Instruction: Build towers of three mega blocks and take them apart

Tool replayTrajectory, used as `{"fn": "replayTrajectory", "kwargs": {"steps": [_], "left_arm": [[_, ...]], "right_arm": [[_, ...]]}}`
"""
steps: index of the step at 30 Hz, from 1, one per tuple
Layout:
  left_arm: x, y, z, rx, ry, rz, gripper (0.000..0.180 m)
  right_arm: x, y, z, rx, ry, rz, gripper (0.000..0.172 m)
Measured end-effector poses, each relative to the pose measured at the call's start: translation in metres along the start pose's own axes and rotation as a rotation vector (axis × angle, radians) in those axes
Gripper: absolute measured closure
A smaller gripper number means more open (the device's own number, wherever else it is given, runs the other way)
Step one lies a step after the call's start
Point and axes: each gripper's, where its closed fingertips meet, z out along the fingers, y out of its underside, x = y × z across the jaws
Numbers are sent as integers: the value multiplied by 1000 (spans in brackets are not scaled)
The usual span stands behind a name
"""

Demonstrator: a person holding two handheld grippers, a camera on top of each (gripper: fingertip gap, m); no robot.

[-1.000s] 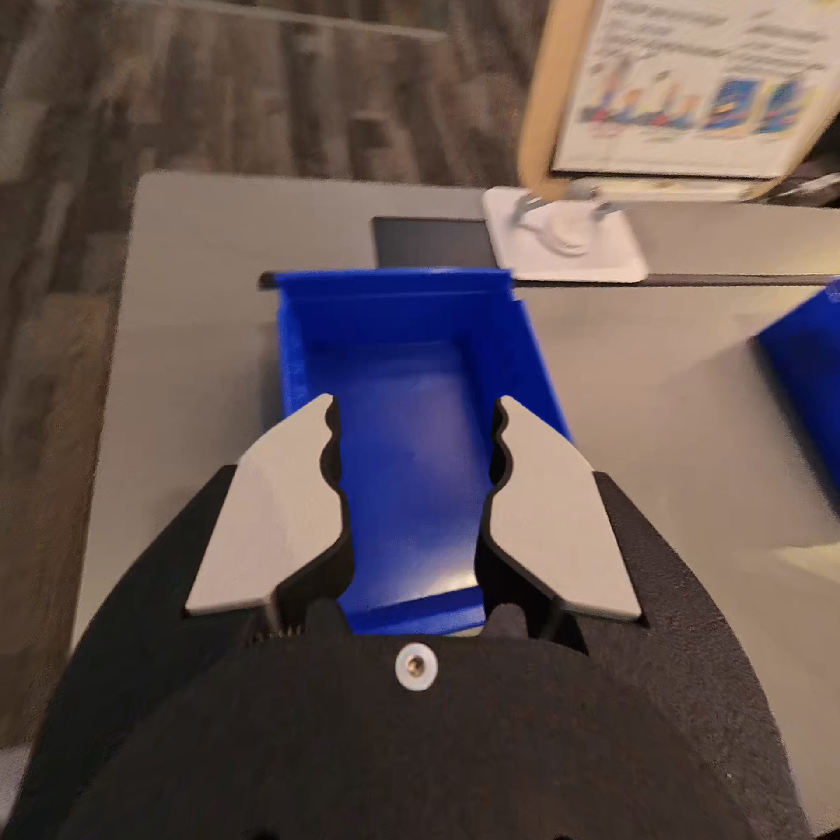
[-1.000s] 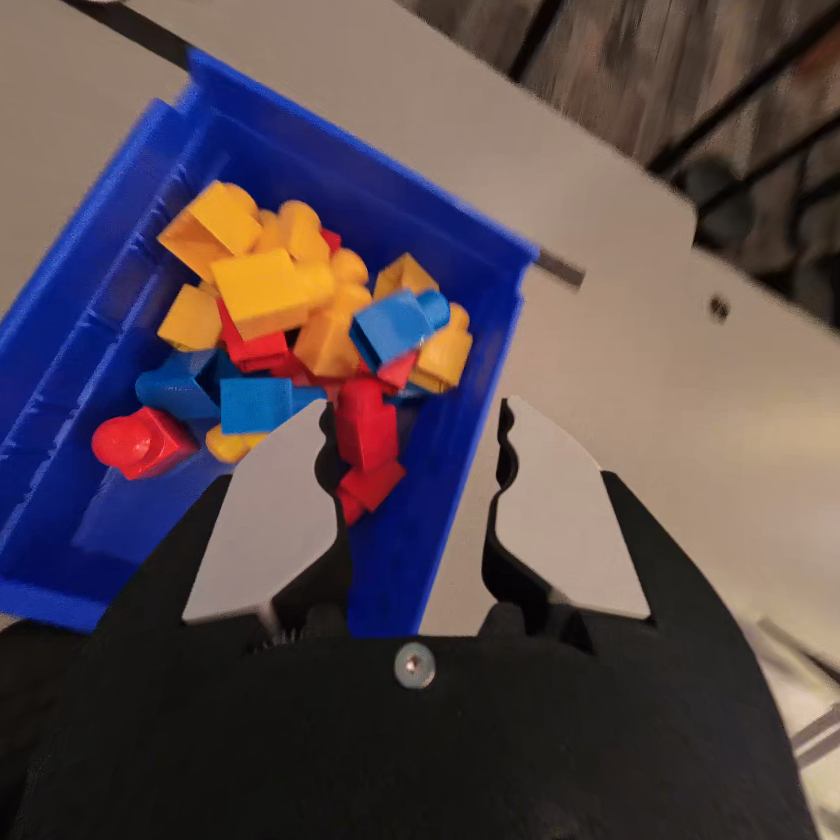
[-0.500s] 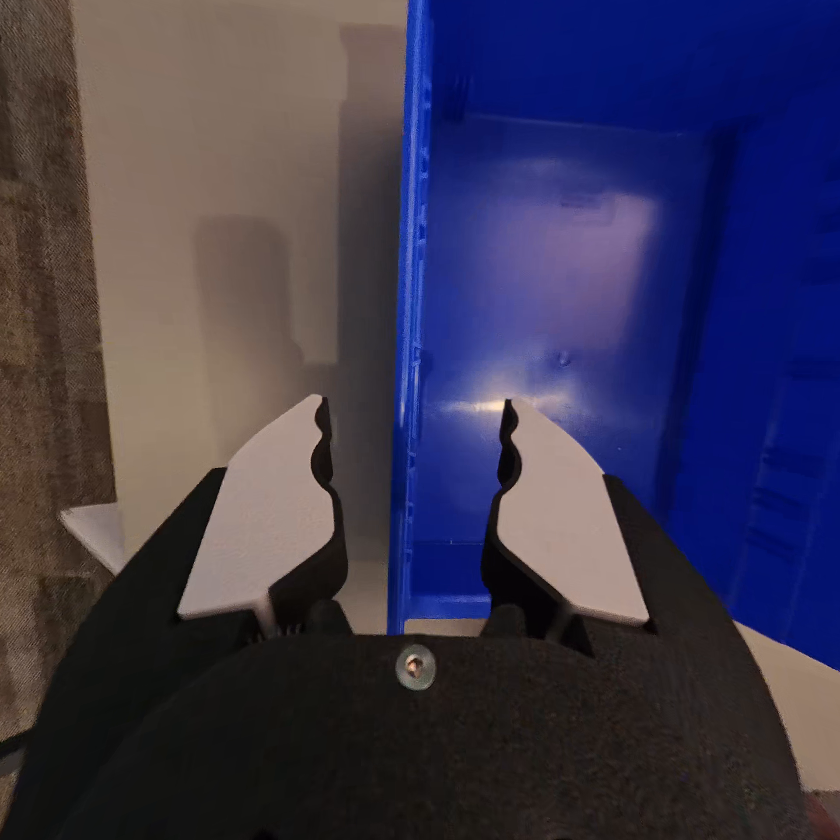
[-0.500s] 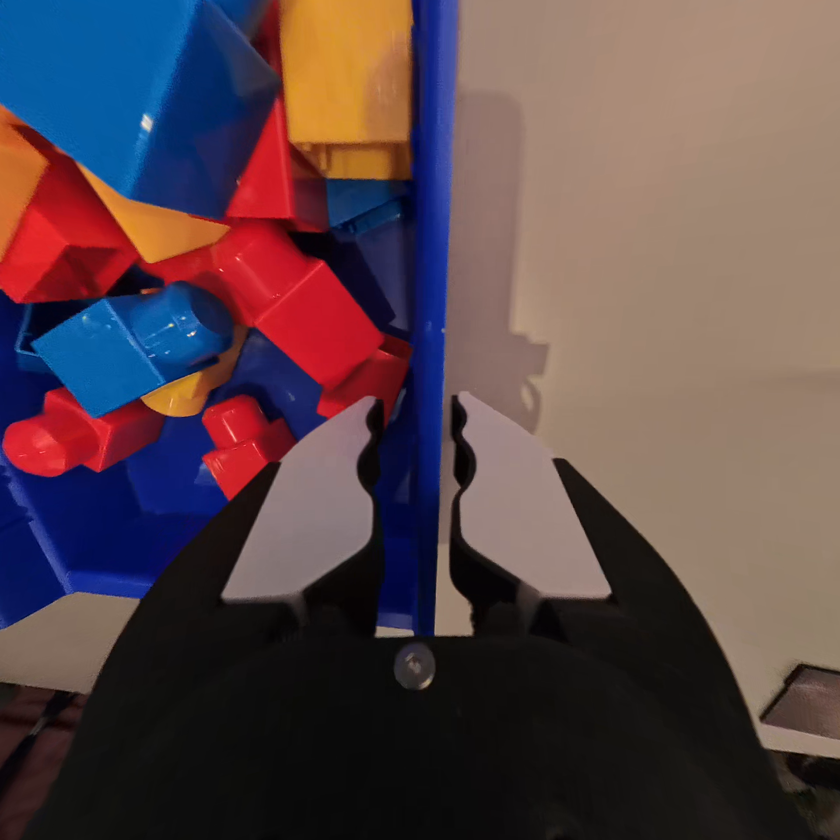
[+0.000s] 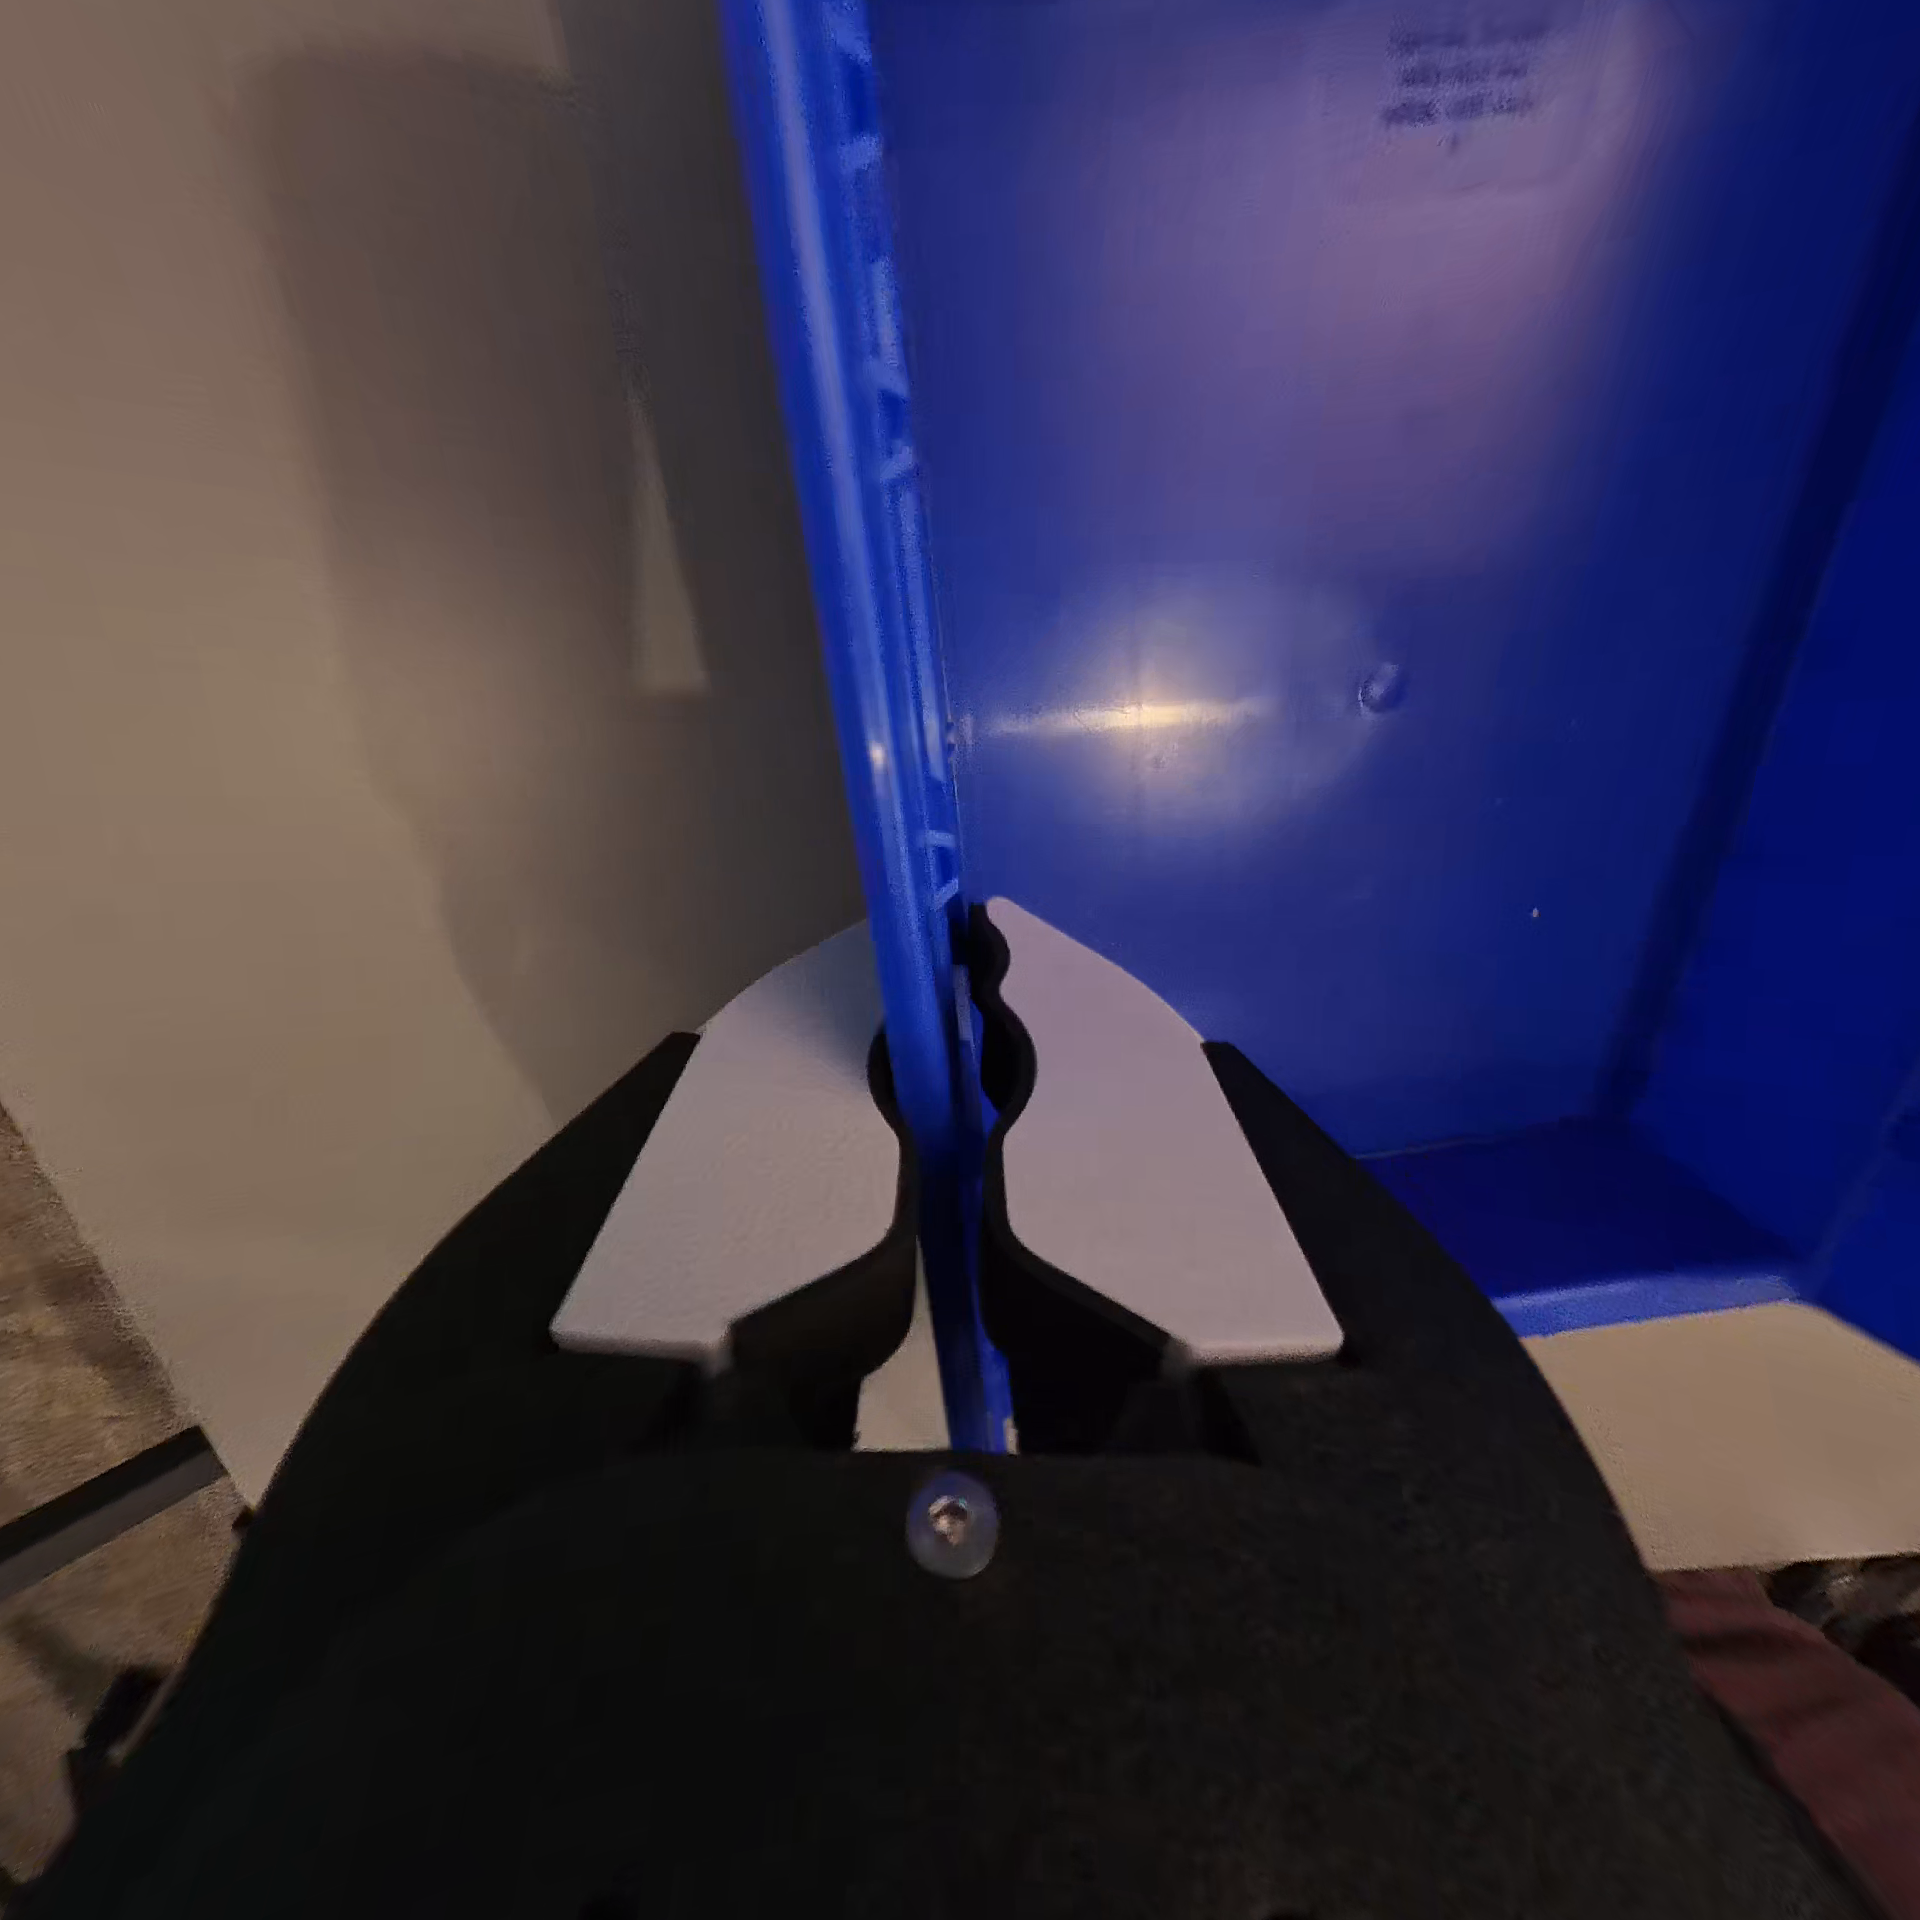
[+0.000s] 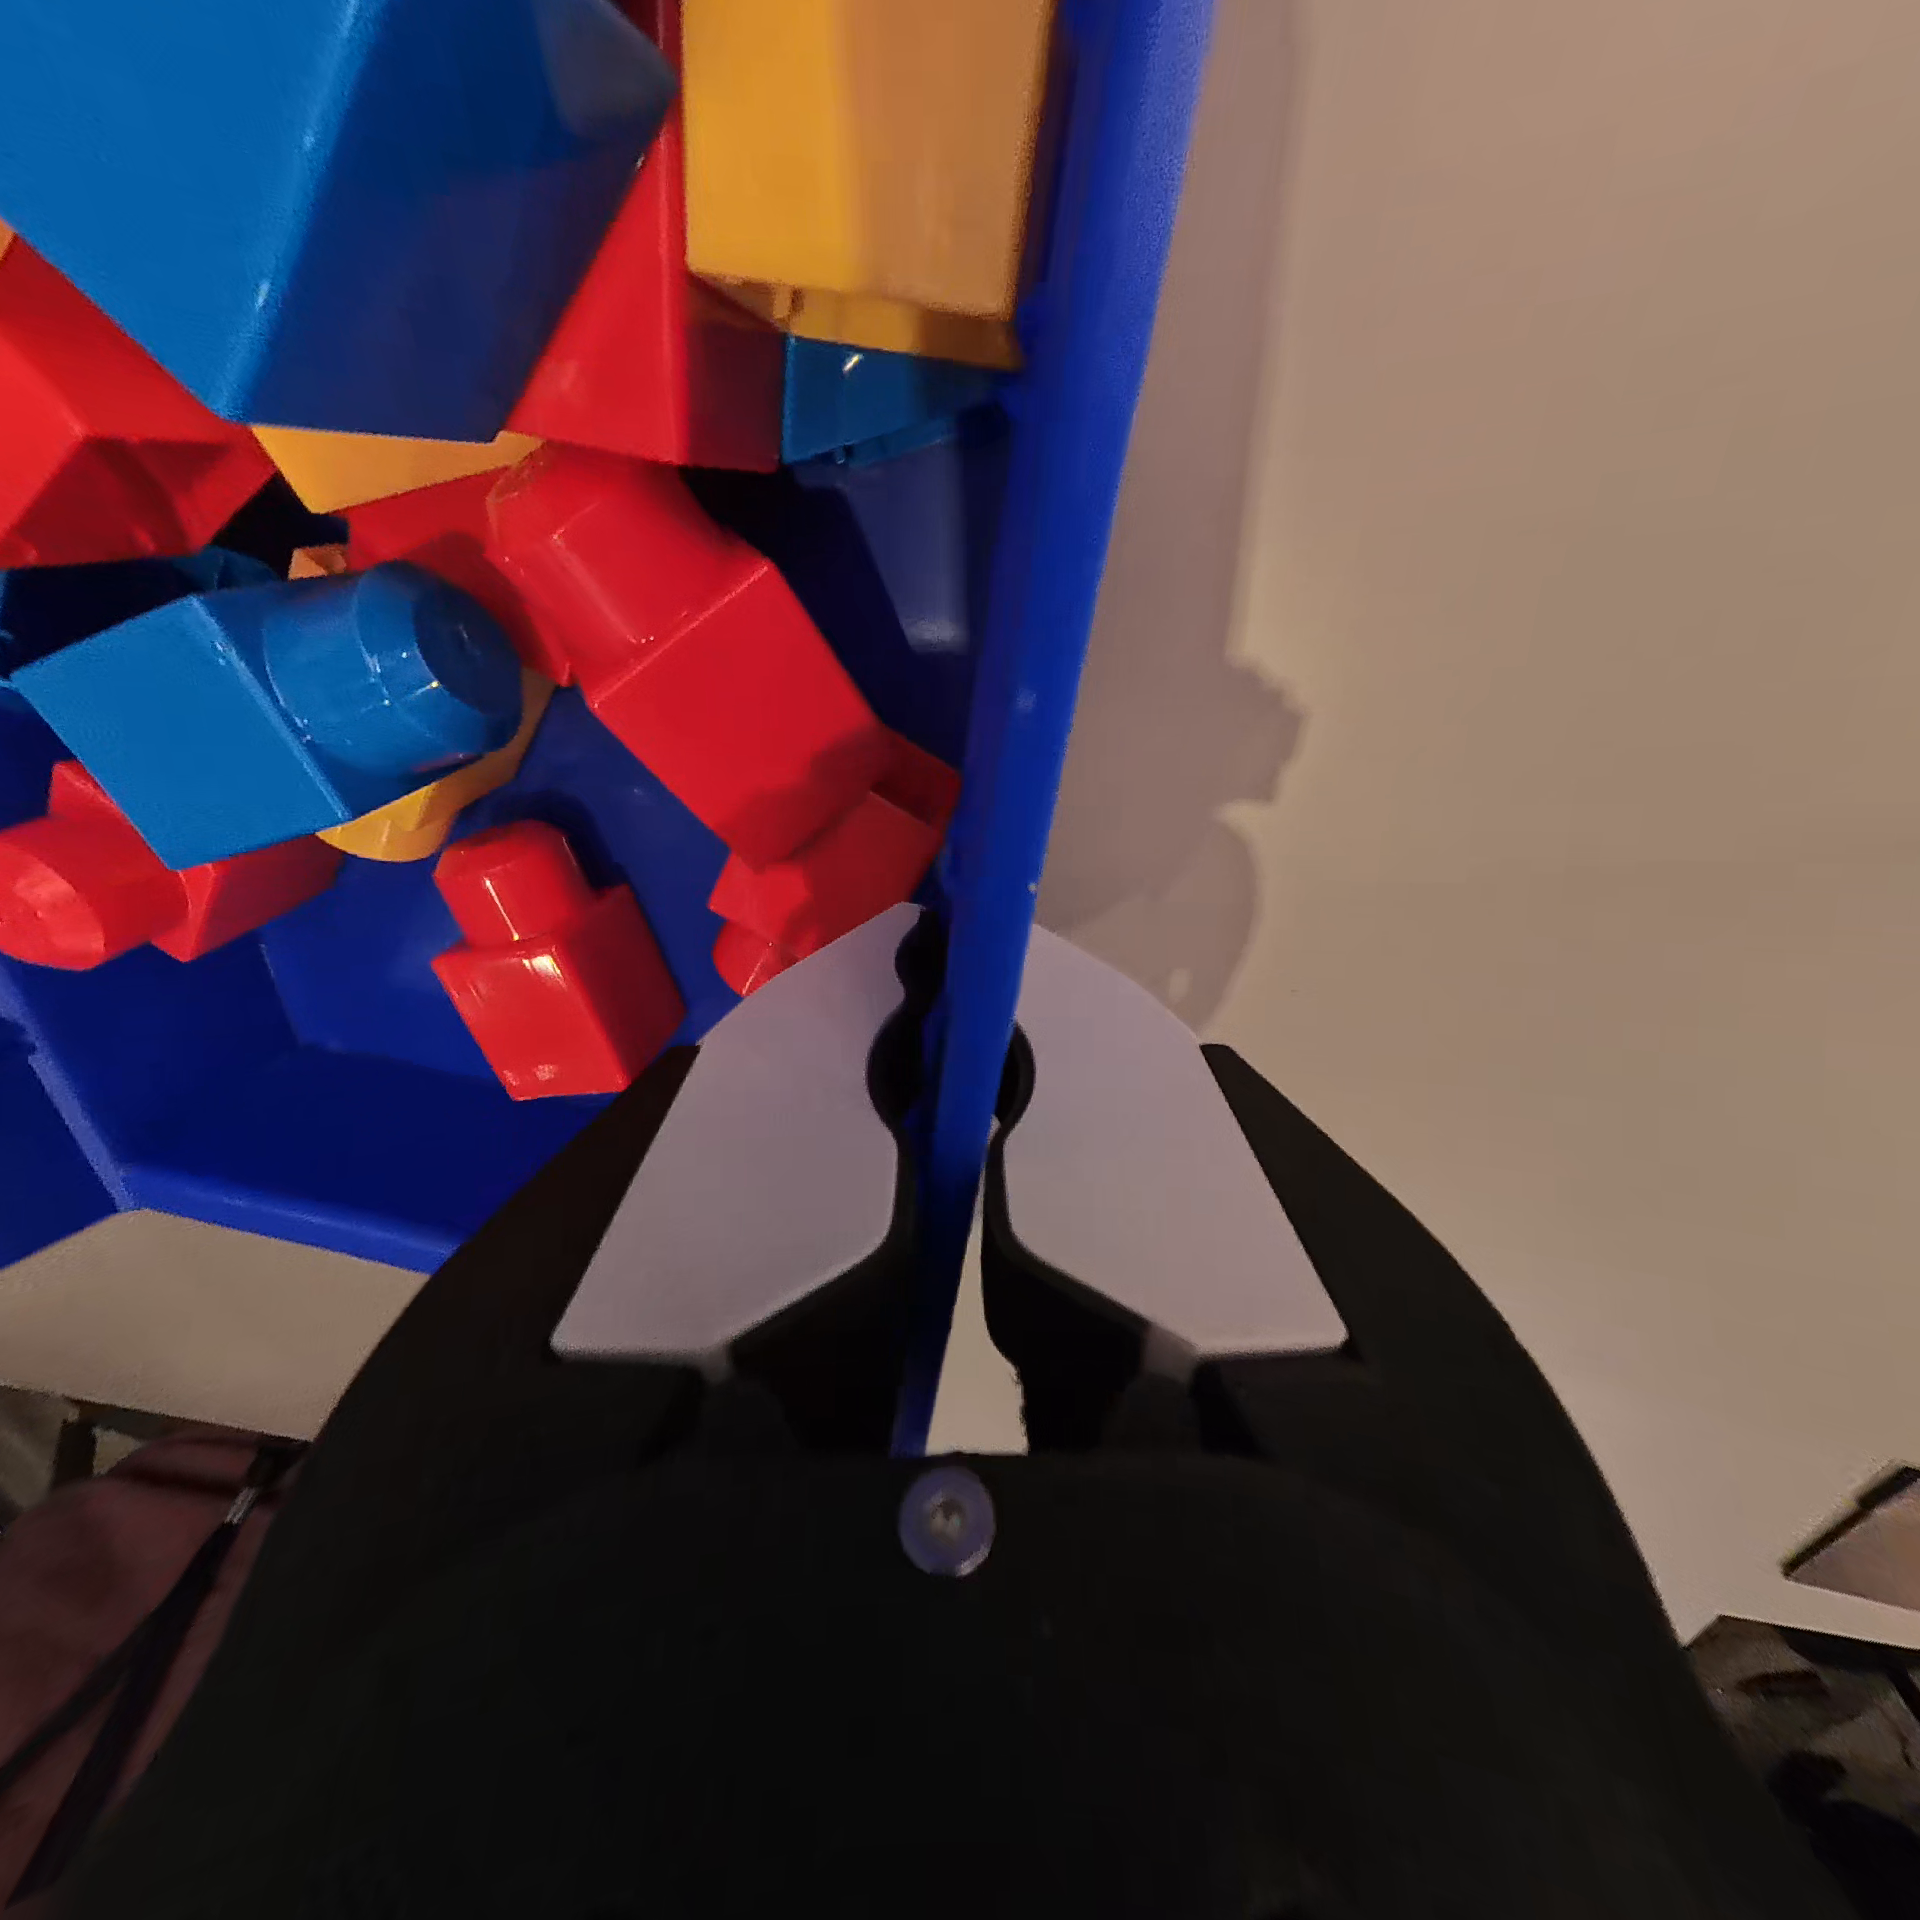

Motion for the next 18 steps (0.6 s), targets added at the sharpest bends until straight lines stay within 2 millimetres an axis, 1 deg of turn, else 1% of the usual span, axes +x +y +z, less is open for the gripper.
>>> {"fn": "replayTrajectory", "kwargs": {"steps": [2, 3, 8, 10, 11, 14, 18], "left_arm": [[22, 0, 1, -22, 8, 49, 173], [33, 1, 2, -37, 9, 76, 173], [95, 1, 6, -71, -8, 195, 168], [115, 0, 7, -69, -27, 232, 167], [125, 0, 8, -66, -32, 253, 166], [149, 0, 10, -56, -53, 312, 164], [170, -1, 12, -39, -94, 379, 159]], "right_arm": [[-7, 2, 2, -22, 5, -14, 163], [-11, 2, 3, -31, 3, -23, 160], [-34, 2, 7, -58, -5, -63, 158], [-42, 3, 9, -71, -5, -79, 157], [-46, 3, 9, -78, -8, -86, 161], [-57, 3, 11, -84, -7, -111, 161], [-73, -2, 13, -89, -1, -175, 160]]}}
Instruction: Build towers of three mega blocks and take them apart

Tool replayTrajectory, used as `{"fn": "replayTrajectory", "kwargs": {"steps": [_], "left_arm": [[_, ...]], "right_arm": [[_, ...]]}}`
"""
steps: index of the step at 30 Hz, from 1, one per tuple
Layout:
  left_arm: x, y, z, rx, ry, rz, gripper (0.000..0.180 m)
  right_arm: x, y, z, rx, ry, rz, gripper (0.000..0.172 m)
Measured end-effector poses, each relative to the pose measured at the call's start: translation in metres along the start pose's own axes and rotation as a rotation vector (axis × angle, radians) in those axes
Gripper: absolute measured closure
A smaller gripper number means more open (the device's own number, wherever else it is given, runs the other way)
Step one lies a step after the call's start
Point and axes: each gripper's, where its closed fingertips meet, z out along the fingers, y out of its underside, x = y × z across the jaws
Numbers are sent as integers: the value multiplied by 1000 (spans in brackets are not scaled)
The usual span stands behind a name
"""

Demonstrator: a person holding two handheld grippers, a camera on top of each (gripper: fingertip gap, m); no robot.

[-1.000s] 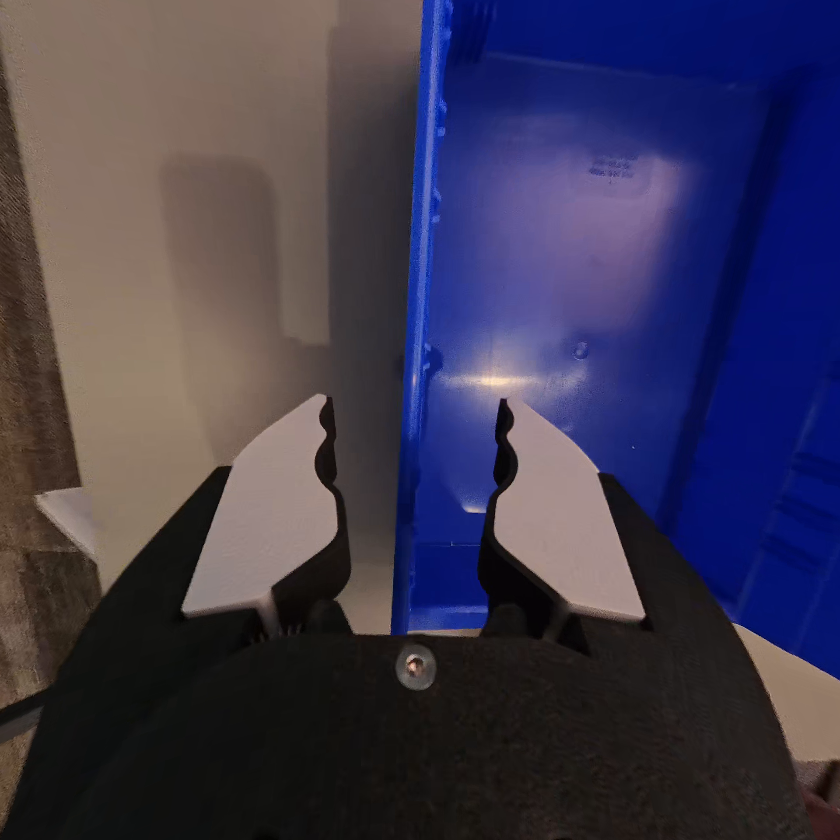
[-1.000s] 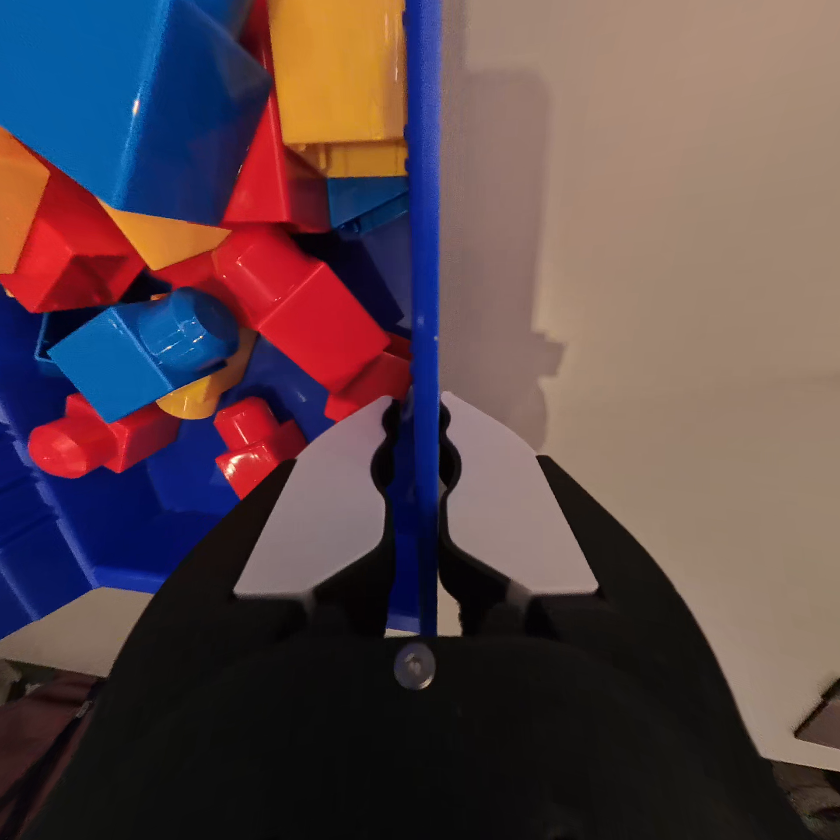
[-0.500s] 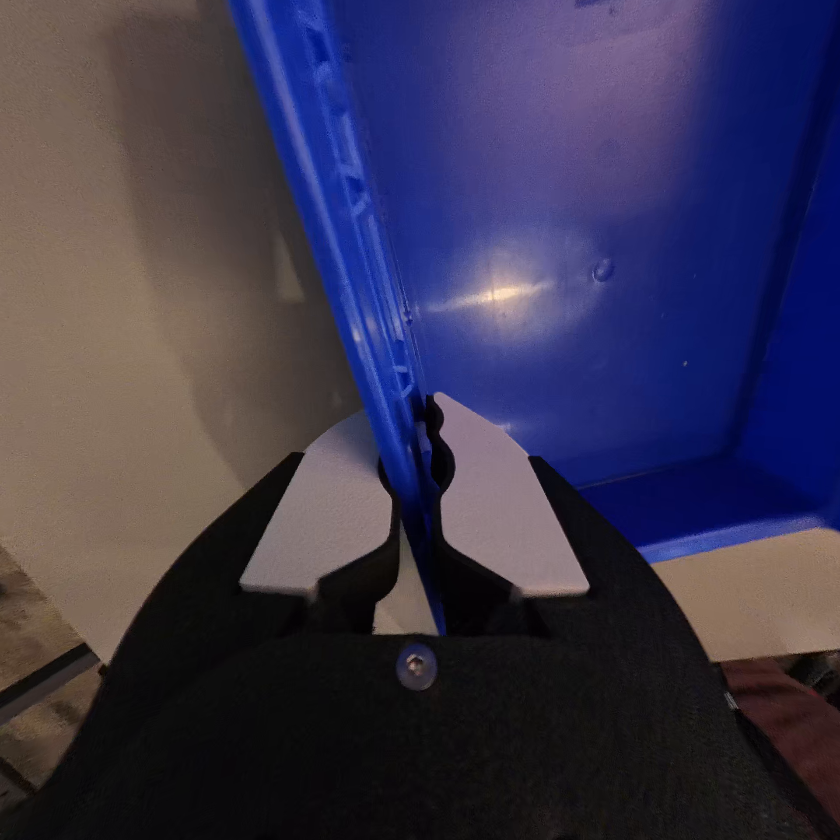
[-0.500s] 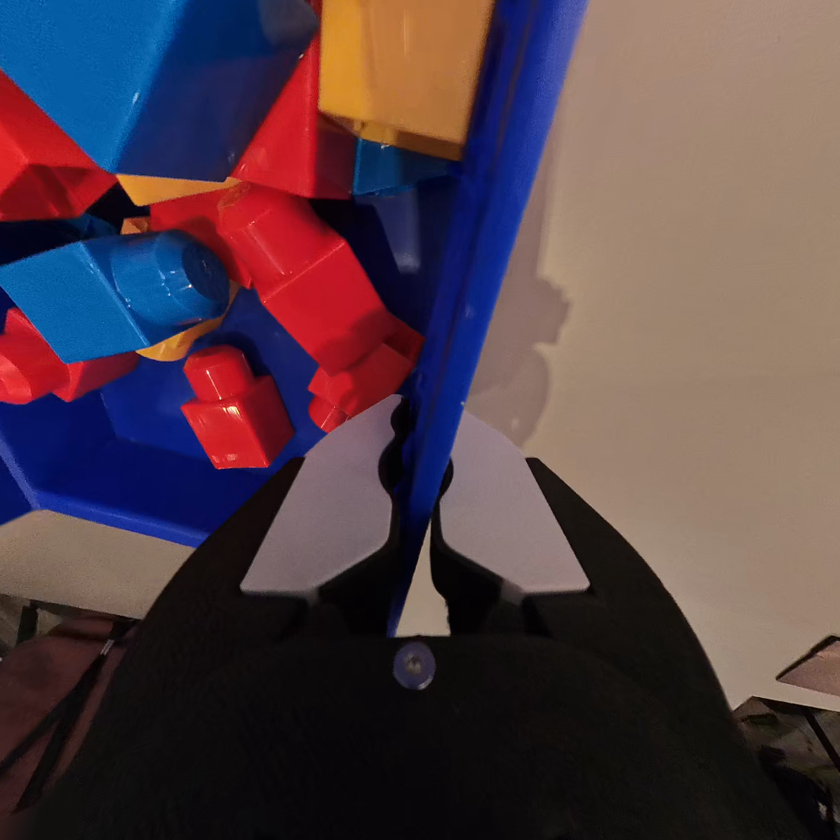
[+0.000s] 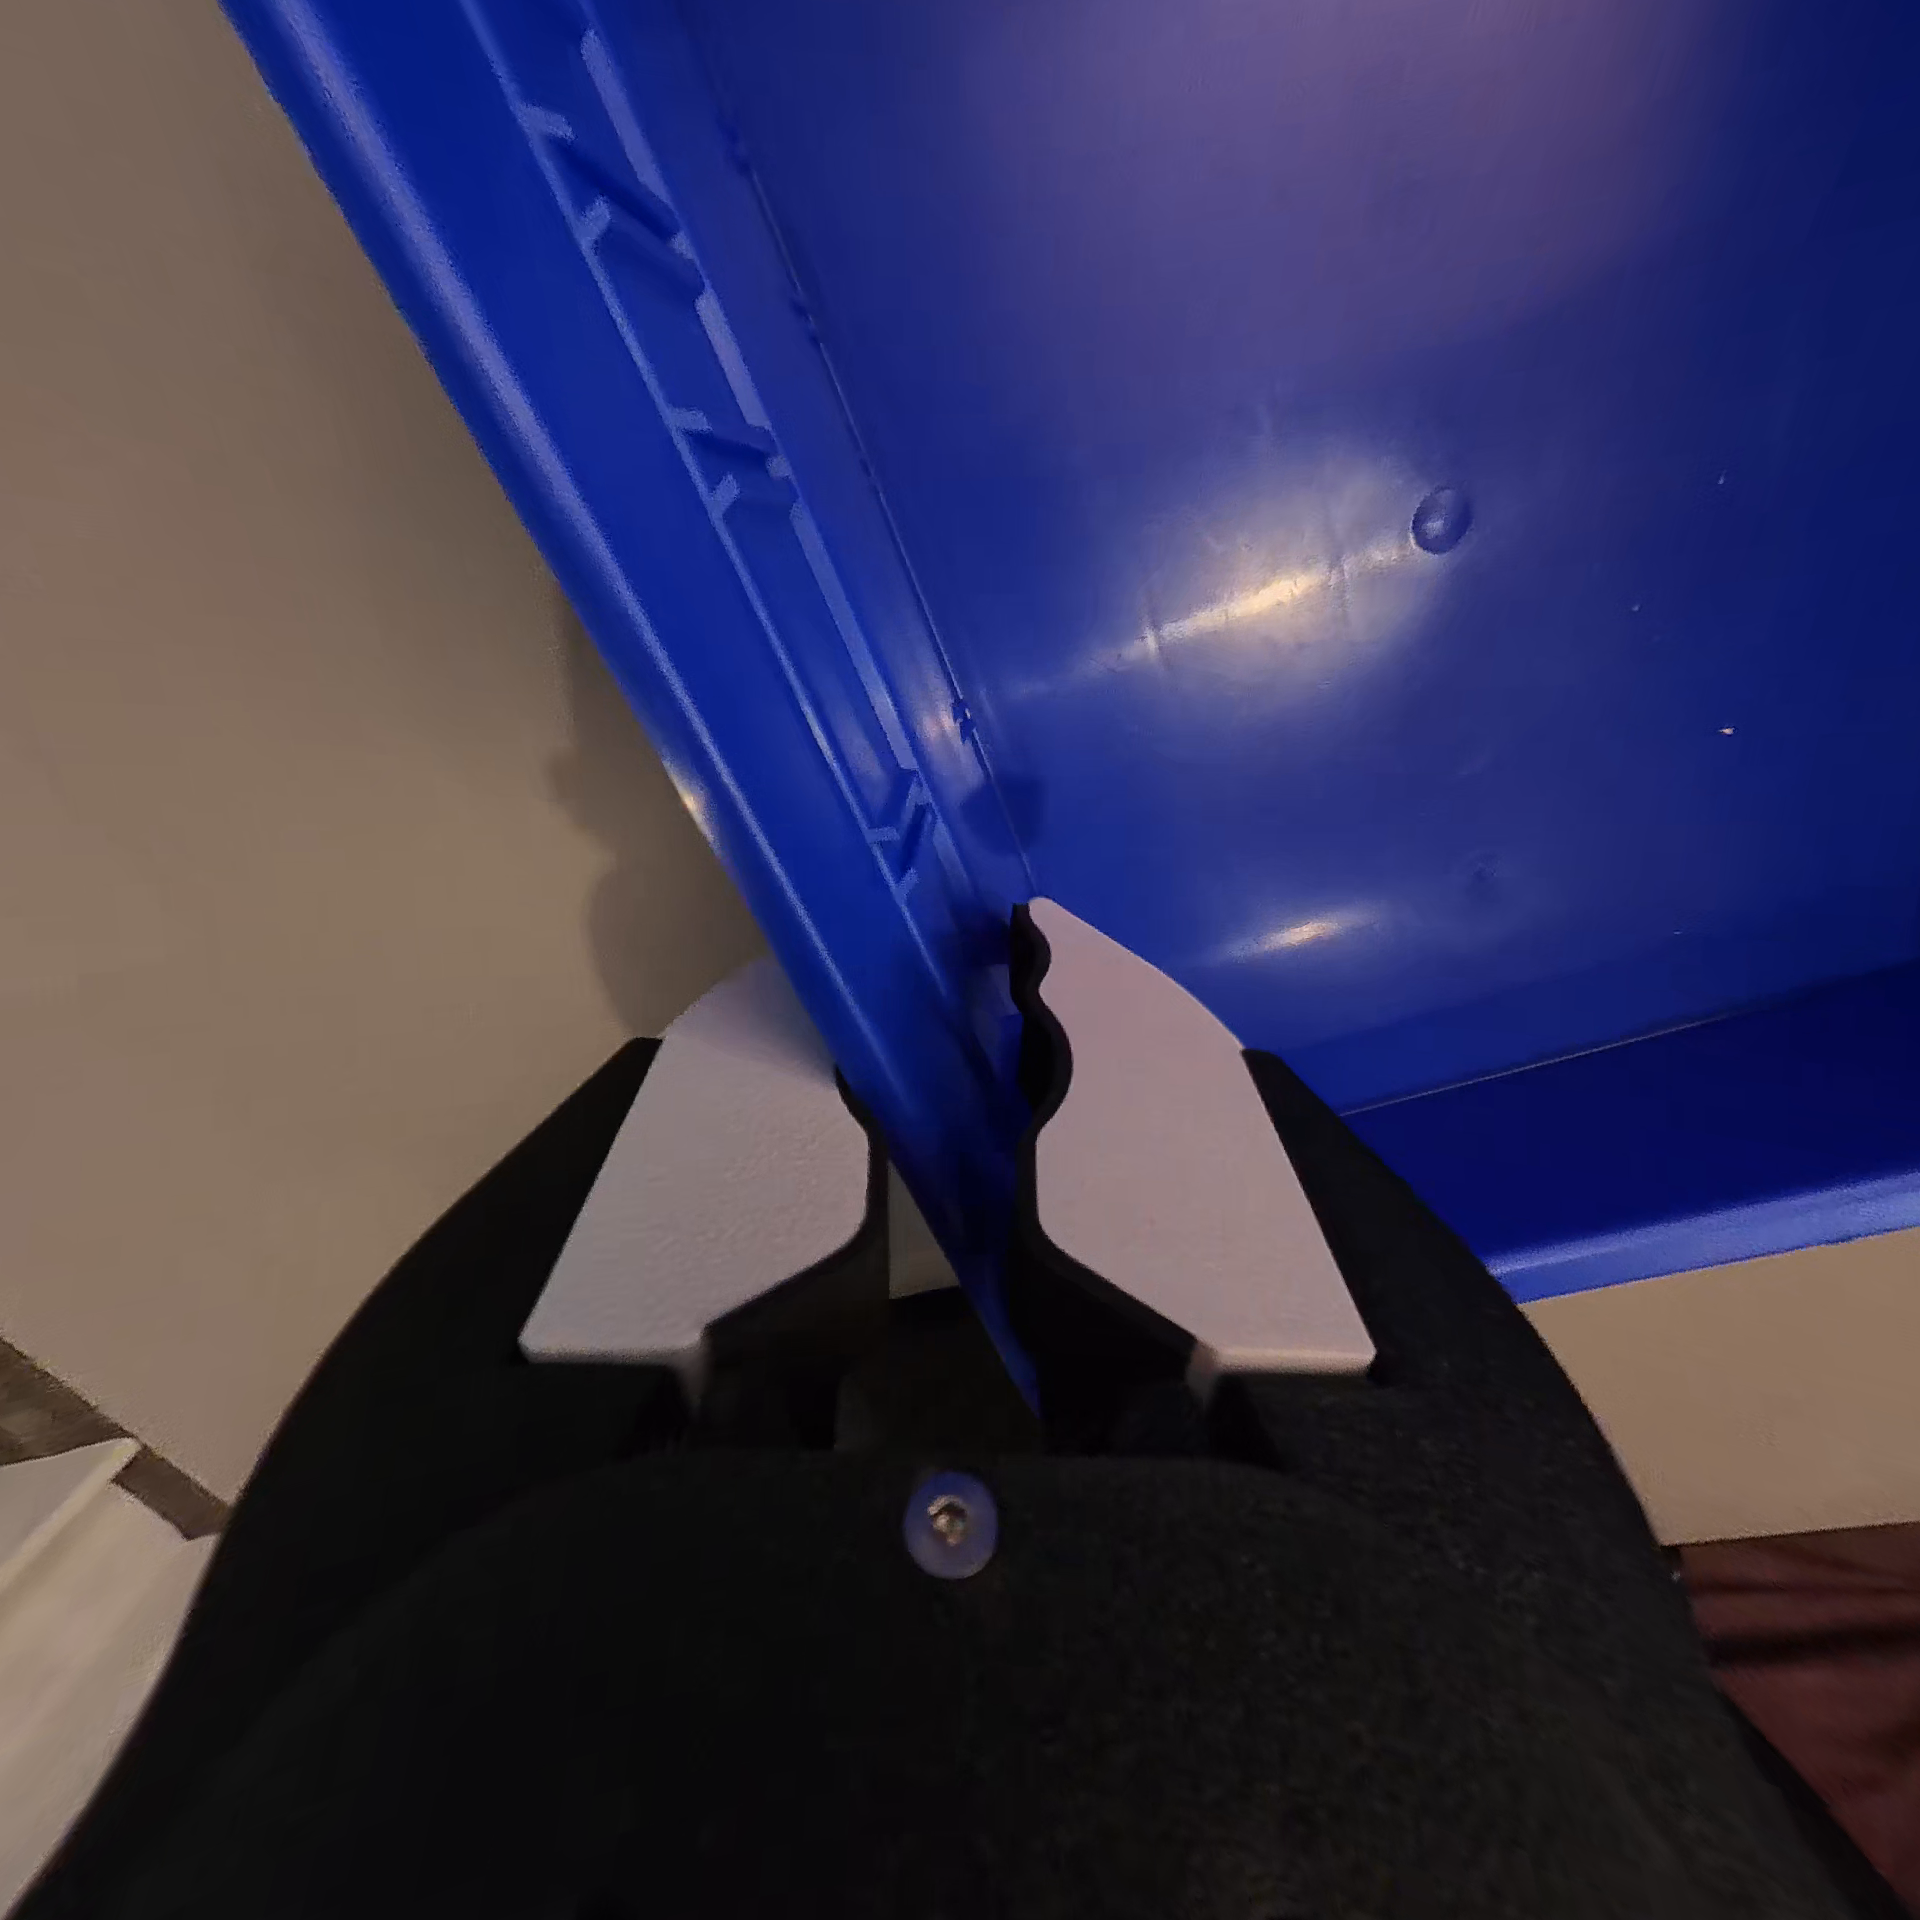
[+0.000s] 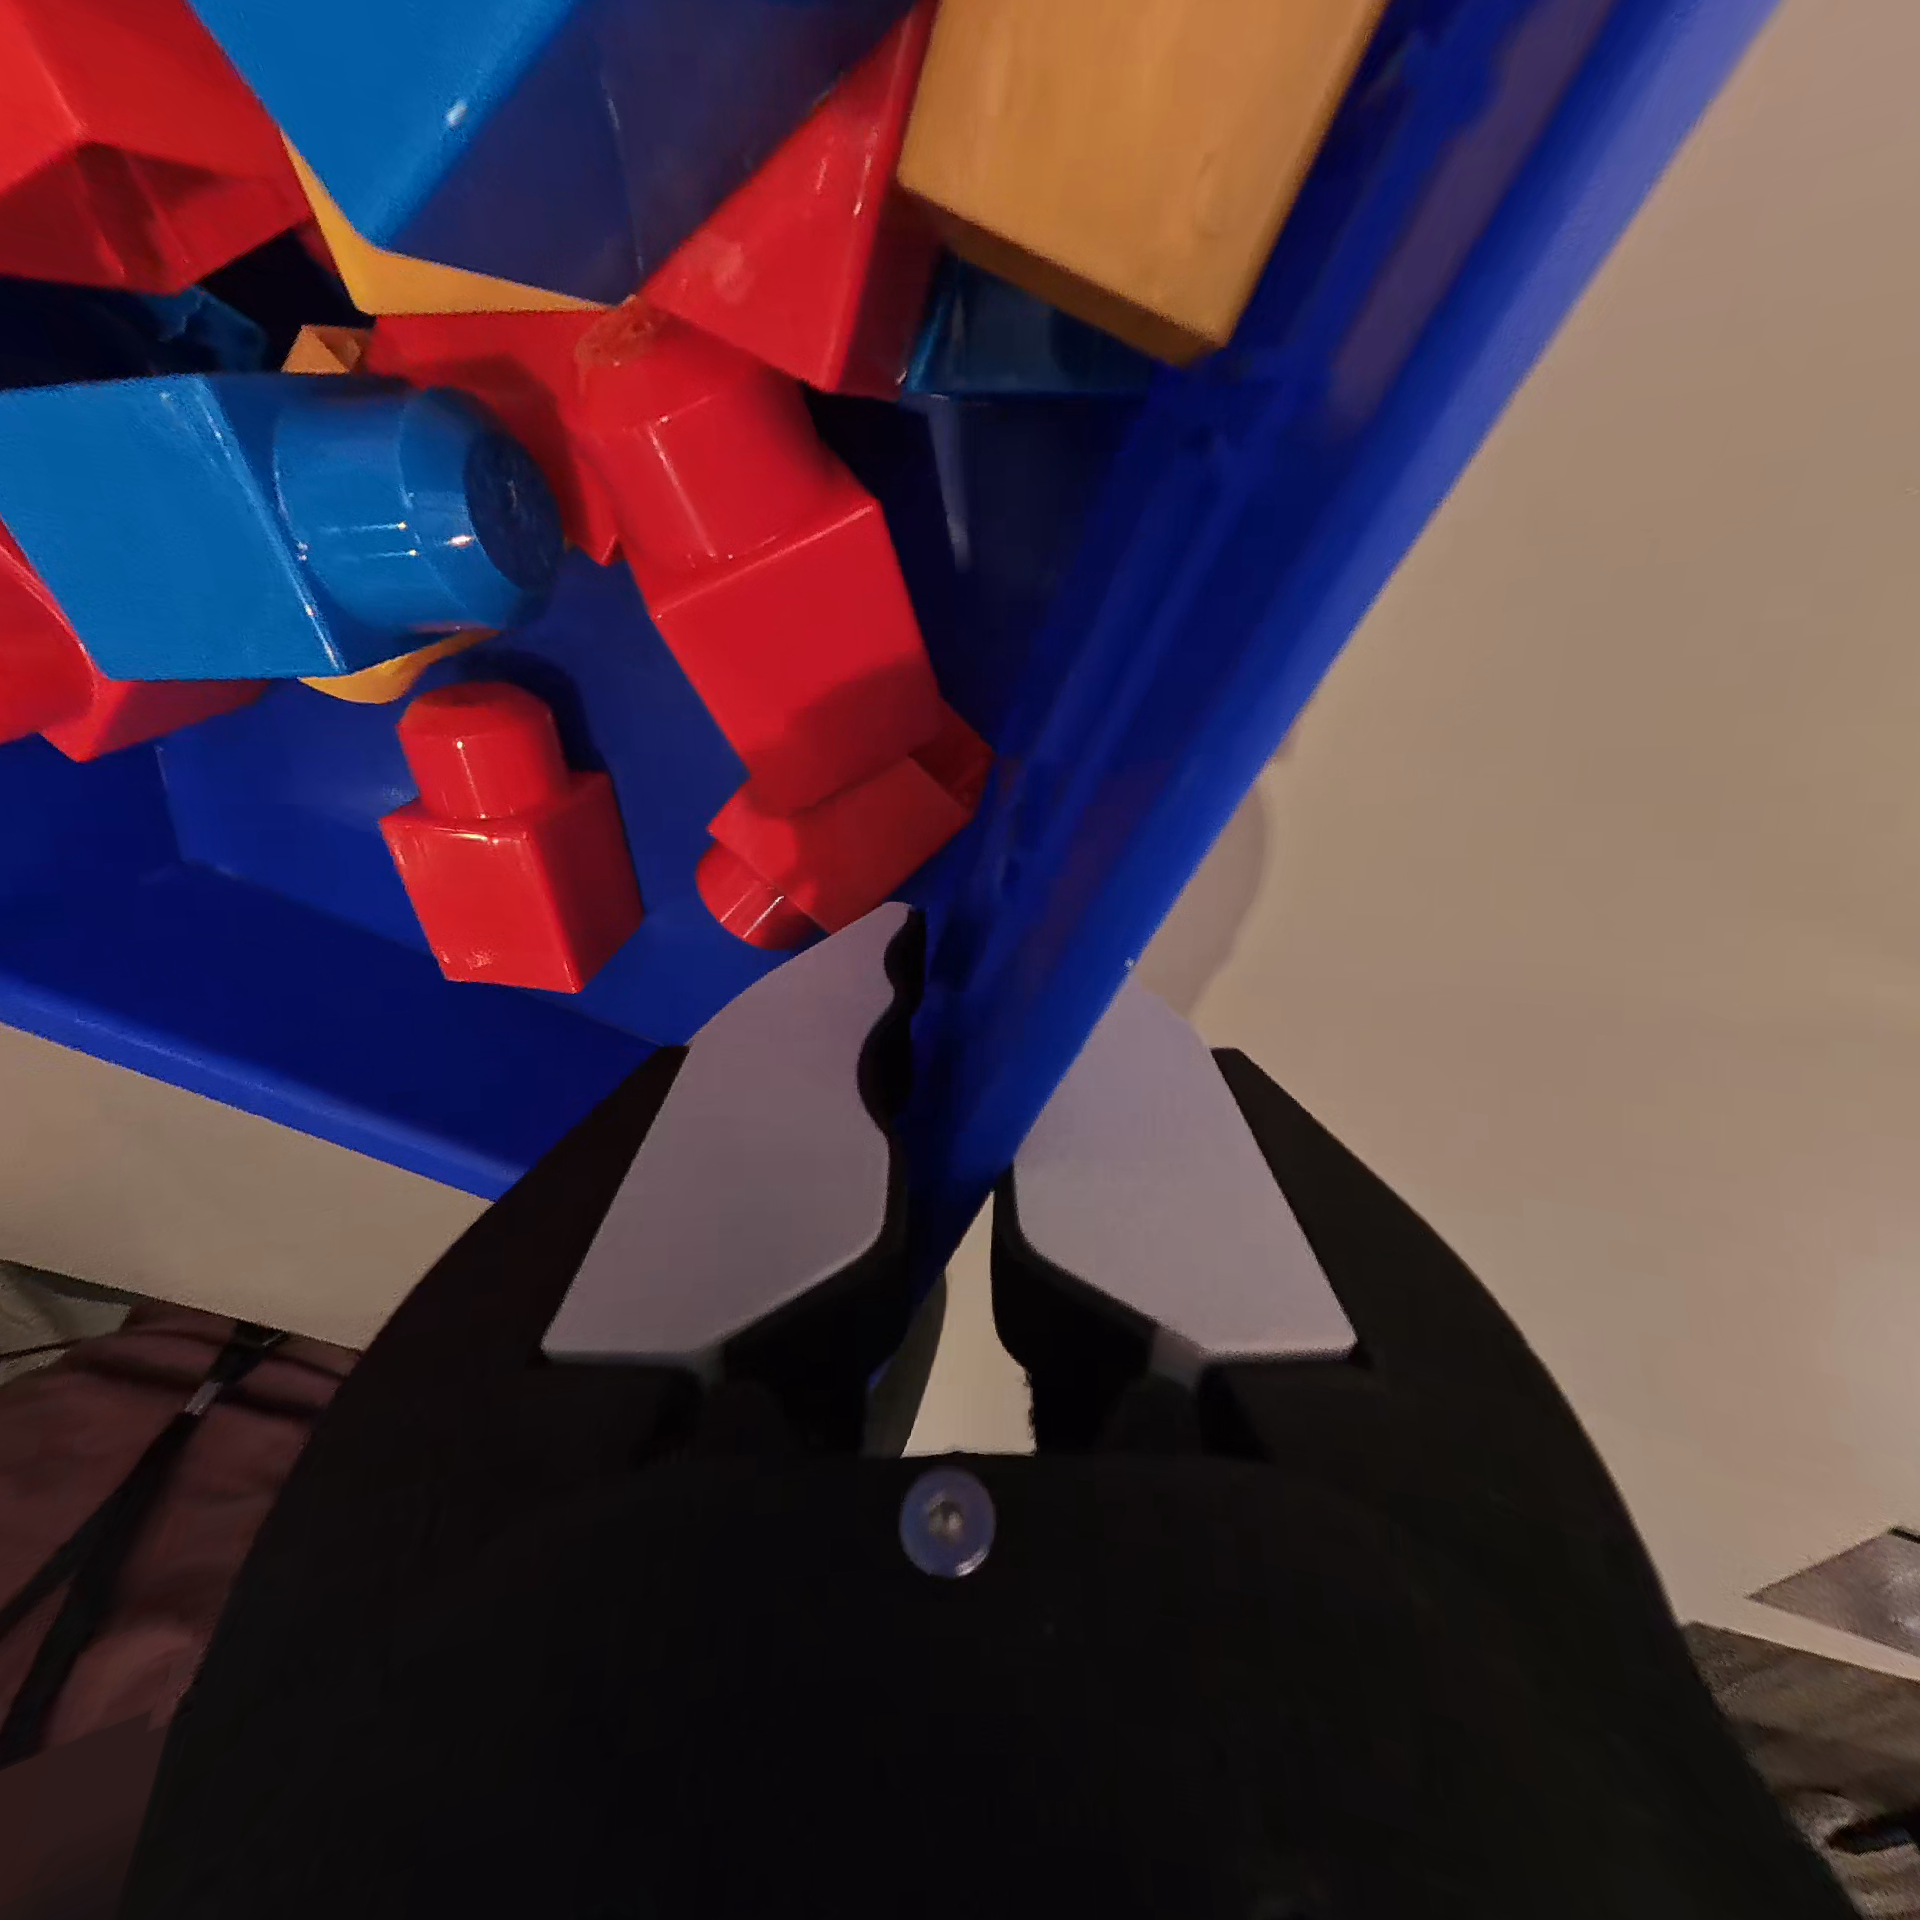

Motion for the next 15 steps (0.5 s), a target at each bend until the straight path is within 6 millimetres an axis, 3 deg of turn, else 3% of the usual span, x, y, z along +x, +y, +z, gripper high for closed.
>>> {"fn": "replayTrajectory", "kwargs": {"steps": [7, 15], "left_arm": [[21, -5, 0, 9, -30, 42, 155], [38, -11, 0, 35, -34, 116, 148]], "right_arm": [[-35, -16, 6, 20, 1, -145, 160], [-35, -28, 15, 25, 52, -86, 159]]}}
